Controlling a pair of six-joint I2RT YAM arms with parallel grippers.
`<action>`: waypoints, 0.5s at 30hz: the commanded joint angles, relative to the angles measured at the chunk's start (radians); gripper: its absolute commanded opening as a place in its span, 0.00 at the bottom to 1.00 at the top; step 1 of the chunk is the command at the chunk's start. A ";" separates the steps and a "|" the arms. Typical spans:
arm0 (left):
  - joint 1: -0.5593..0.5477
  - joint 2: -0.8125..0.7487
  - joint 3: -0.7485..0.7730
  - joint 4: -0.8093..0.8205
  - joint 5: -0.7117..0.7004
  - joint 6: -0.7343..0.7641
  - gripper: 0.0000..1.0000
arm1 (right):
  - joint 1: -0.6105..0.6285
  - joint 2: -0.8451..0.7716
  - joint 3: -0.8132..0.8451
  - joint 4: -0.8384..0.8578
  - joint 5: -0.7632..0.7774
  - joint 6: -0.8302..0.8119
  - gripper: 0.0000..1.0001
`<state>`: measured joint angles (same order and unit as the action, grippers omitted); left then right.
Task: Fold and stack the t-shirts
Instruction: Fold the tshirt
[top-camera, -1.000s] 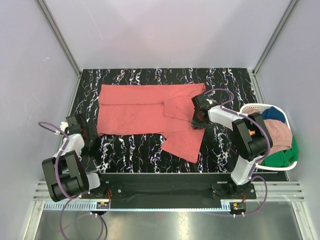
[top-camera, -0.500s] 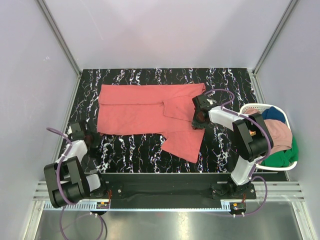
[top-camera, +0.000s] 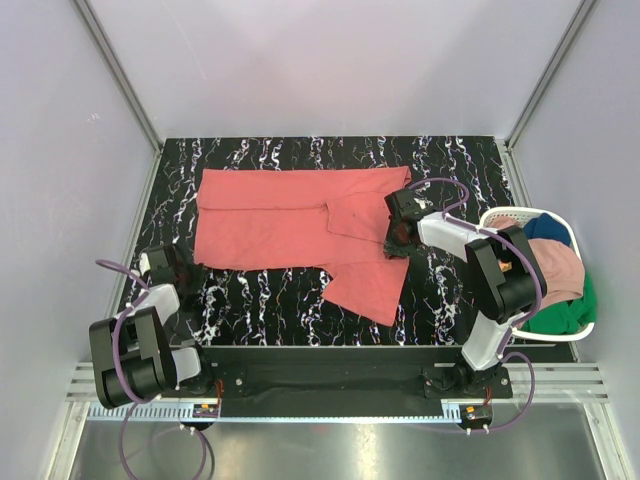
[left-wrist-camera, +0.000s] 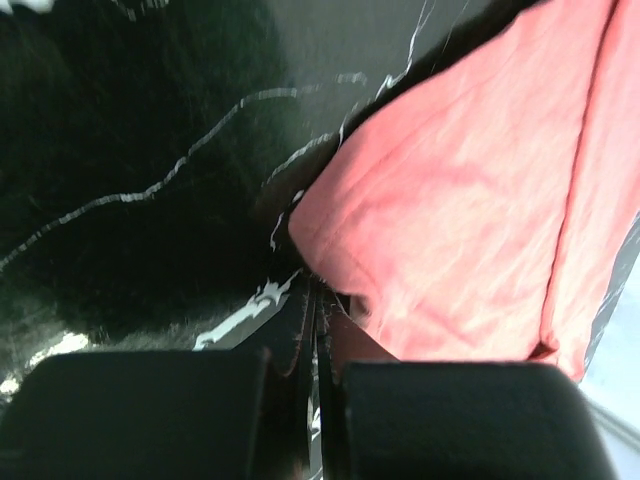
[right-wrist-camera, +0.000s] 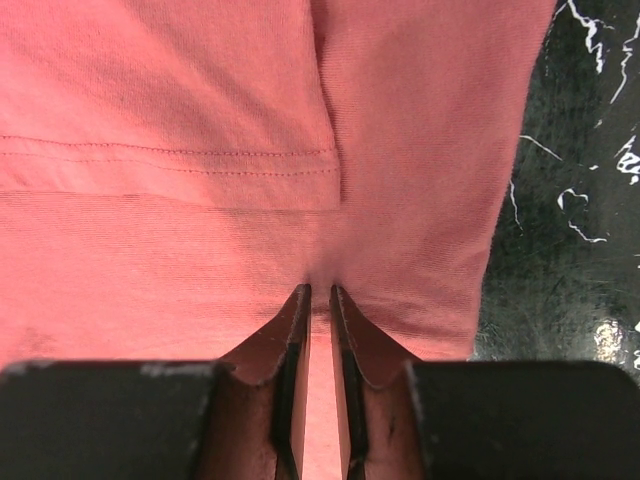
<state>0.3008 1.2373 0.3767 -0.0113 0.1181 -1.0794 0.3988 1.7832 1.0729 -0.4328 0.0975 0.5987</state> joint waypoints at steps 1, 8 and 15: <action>-0.003 -0.002 -0.012 0.080 -0.092 -0.027 0.00 | -0.014 0.010 0.009 0.022 -0.012 -0.005 0.20; -0.003 -0.015 0.008 0.051 -0.196 -0.017 0.00 | -0.034 -0.013 -0.027 0.035 -0.010 -0.002 0.20; -0.003 -0.003 0.037 0.134 -0.227 0.006 0.00 | -0.038 -0.021 -0.041 0.048 -0.019 -0.004 0.20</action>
<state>0.3000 1.2373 0.3737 0.0341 -0.0452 -1.0985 0.3714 1.7752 1.0519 -0.3946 0.0605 0.5995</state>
